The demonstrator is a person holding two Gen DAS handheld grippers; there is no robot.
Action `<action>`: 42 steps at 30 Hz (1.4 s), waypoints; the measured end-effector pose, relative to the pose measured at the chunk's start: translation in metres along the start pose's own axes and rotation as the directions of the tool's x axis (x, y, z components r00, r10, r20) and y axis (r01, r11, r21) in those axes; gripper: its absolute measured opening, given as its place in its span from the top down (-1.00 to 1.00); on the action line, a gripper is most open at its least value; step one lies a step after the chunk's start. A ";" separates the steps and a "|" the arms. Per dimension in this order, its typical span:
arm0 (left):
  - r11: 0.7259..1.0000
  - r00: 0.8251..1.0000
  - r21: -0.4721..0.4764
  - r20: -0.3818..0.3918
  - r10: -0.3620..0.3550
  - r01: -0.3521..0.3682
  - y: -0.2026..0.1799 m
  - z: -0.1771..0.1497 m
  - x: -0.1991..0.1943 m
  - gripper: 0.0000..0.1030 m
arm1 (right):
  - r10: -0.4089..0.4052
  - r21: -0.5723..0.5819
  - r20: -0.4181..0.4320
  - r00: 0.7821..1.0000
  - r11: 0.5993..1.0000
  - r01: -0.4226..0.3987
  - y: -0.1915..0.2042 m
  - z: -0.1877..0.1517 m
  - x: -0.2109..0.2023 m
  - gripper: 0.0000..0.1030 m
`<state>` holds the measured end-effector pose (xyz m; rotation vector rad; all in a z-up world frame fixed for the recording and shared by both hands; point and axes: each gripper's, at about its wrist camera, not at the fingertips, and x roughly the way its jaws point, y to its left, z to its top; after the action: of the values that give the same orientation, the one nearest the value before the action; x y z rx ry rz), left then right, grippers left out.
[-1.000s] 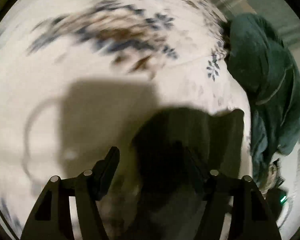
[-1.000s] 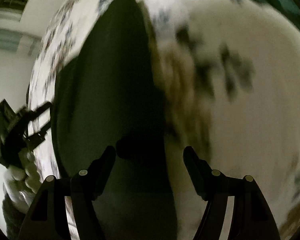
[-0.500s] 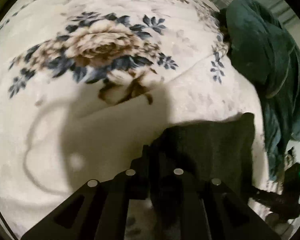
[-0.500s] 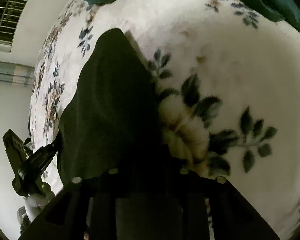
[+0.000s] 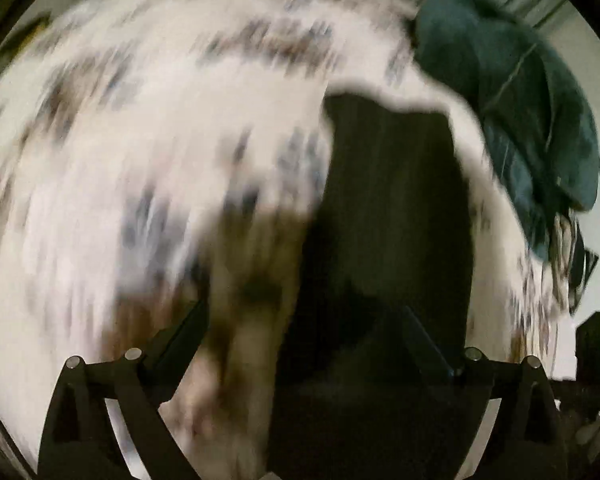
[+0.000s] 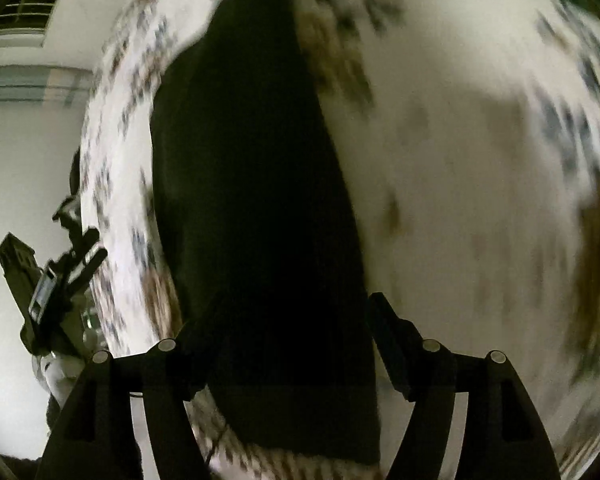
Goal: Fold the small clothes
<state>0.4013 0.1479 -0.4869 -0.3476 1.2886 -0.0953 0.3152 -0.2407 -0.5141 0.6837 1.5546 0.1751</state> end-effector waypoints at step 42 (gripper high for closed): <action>0.867 0.907 -0.272 0.067 -0.415 0.417 -0.006 -0.092 -0.011 0.72 | 0.300 -0.087 0.090 0.950 0.952 -0.293 0.017 -0.076 0.006 0.74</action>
<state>0.3110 0.1263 -0.4968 -0.8715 1.2044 -0.2788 0.2487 -0.2021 -0.5011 0.8545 1.3355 0.4135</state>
